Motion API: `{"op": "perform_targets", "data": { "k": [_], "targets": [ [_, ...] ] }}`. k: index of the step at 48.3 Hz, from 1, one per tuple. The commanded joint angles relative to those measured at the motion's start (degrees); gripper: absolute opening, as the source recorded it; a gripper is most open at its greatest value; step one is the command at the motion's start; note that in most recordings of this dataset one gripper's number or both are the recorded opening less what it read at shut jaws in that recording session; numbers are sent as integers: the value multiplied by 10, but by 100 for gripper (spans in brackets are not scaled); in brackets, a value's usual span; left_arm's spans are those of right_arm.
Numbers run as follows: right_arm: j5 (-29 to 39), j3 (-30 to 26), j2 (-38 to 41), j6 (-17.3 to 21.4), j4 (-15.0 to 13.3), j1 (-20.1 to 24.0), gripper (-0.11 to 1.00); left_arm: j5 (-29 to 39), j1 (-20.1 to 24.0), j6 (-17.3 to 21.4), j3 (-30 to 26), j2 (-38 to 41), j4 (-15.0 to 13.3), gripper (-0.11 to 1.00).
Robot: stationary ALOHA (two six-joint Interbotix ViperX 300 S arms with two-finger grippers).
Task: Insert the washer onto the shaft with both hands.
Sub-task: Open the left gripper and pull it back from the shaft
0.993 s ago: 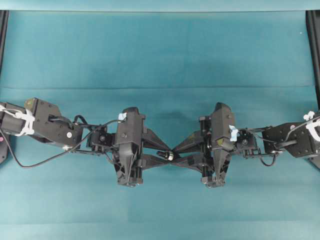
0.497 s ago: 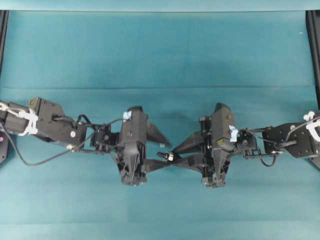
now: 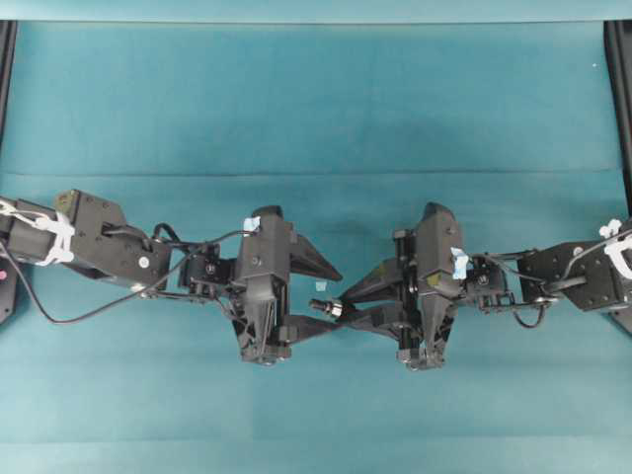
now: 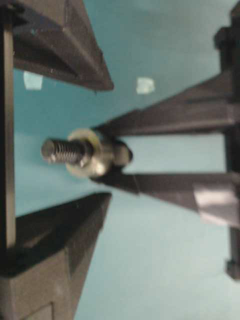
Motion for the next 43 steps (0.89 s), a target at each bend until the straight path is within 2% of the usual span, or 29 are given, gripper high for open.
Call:
{"op": "perform_targets", "data": {
  "k": [1,19,29,38,43],
  "targets": [
    [0,-10,-11,0,-2,-1,0,15,-1,0,-2,-23,2,87],
    [4,-8,-12,0,-2,0,0,122,-2,5,54,-128,1,87],
    [6,-6,-12,0,-2,0,0,145,-2,12,91,-182,1,87],
    [6,-5,-13,0,-3,1,0,156,-2,47,115,-217,2,87],
    [6,-6,-12,0,-2,2,0,162,-2,54,124,-225,2,86]
  ]
}}
